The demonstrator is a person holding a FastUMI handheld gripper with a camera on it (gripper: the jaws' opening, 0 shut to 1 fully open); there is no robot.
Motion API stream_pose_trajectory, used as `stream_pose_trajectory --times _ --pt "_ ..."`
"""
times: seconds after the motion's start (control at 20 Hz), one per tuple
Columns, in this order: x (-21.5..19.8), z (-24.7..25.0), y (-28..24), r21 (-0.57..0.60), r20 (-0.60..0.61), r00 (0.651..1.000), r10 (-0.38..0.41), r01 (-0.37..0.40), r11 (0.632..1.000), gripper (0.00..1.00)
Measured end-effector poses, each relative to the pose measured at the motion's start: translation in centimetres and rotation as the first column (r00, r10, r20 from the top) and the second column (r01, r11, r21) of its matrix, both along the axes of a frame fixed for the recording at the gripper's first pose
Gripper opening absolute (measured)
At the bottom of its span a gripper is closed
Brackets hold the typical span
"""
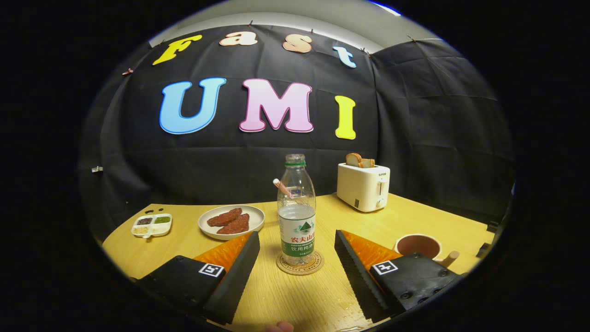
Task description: Take the bottle from table, then pour the juice into the cup, finally place the bottle on the coaster
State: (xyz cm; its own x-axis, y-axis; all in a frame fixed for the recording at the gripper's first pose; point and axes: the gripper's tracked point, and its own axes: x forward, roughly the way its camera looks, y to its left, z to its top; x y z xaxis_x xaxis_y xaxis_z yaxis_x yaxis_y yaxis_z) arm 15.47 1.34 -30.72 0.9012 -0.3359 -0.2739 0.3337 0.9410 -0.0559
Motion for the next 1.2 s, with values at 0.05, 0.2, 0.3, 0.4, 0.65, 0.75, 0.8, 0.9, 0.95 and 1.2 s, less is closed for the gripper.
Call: stream_pose_trajectory --times 0.05,0.2,0.3,0.4,0.65,0.75,0.8,0.9,0.95,1.2 --pt "-0.6 1.0 0.2 -0.010 -0.006 1.000 0.019 -0.019 1.000 1.00" --pt "-1.7 4.6 1.4 -0.032 0.000 0.995 0.100 -0.100 0.994 1.00" --pt "-2.4 7.1 2.1 -0.035 0.014 0.990 0.138 -0.137 0.990 0.99" --pt "-3.0 9.5 2.9 -0.024 0.034 0.985 0.170 -0.170 0.985 0.97" --pt "-5.3 13.3 4.3 0.026 0.063 0.973 0.222 -0.224 0.974 0.97" --pt "-6.3 14.4 4.4 0.039 0.074 0.968 0.238 -0.241 0.970 0.97" --pt "-6.6 15.0 4.5 0.045 0.084 0.964 0.252 -0.256 0.966 0.97" --pt "-7.1 15.9 3.9 0.044 0.084 0.959 0.271 -0.276 0.960 0.97" --pt "-7.3 16.2 3.5 0.044 0.081 0.958 0.277 -0.281 0.959 0.97" --pt "-7.6 18.5 1.6 0.056 0.106 0.952 0.286 -0.293 0.954 0.97"
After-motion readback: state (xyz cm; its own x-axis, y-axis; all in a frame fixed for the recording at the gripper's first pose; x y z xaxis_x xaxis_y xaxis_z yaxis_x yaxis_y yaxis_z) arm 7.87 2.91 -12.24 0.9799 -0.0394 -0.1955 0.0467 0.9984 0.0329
